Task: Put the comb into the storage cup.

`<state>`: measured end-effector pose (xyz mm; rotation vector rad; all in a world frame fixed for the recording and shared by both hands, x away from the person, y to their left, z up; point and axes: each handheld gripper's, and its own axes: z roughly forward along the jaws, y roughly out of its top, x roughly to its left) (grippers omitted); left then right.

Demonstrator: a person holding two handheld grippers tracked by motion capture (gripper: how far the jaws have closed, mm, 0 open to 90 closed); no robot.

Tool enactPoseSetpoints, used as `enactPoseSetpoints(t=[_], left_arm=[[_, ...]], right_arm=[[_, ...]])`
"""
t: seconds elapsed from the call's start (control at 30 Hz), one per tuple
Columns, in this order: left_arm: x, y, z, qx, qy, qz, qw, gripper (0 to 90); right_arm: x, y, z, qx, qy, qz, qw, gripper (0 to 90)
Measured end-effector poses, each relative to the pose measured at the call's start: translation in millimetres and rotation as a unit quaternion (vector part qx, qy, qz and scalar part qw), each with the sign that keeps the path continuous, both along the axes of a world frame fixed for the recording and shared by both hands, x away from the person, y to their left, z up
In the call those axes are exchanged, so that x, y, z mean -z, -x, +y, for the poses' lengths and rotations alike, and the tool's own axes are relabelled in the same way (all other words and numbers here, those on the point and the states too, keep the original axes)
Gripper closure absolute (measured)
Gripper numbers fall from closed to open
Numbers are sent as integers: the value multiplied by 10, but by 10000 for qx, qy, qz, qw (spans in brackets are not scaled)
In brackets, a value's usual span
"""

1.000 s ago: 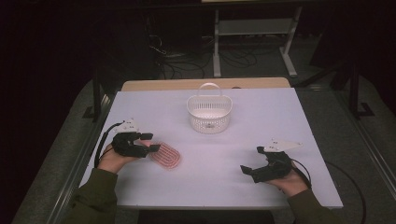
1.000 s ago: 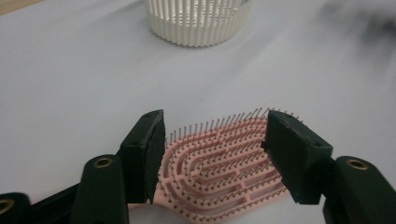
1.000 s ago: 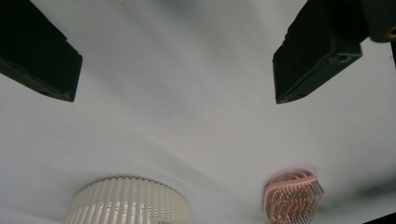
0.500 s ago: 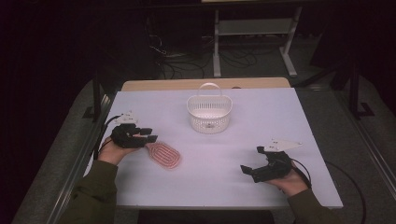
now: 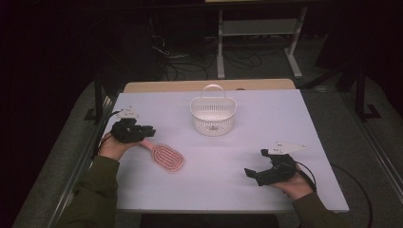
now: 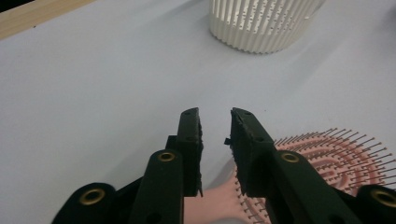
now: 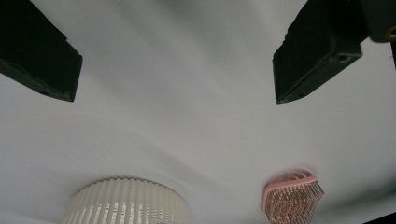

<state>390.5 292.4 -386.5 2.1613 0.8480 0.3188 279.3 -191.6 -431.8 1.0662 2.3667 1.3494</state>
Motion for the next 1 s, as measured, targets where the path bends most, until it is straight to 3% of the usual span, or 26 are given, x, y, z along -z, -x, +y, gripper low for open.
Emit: enactPoseSetpoints(t=[0.4,0.77,1.0], left_arm=[[-2,-113,21,-74,-216,-7,9997,900],[56,-237,117,-234,-332,82,9991,900],[59,-352,170,-357,-515,120,9980,900]], right_arm=[[5,4,1,-10,8,12,10000,13],[15,4,13,-25,29,9,10000,13],[18,4,13,-28,17,12,10000,12]])
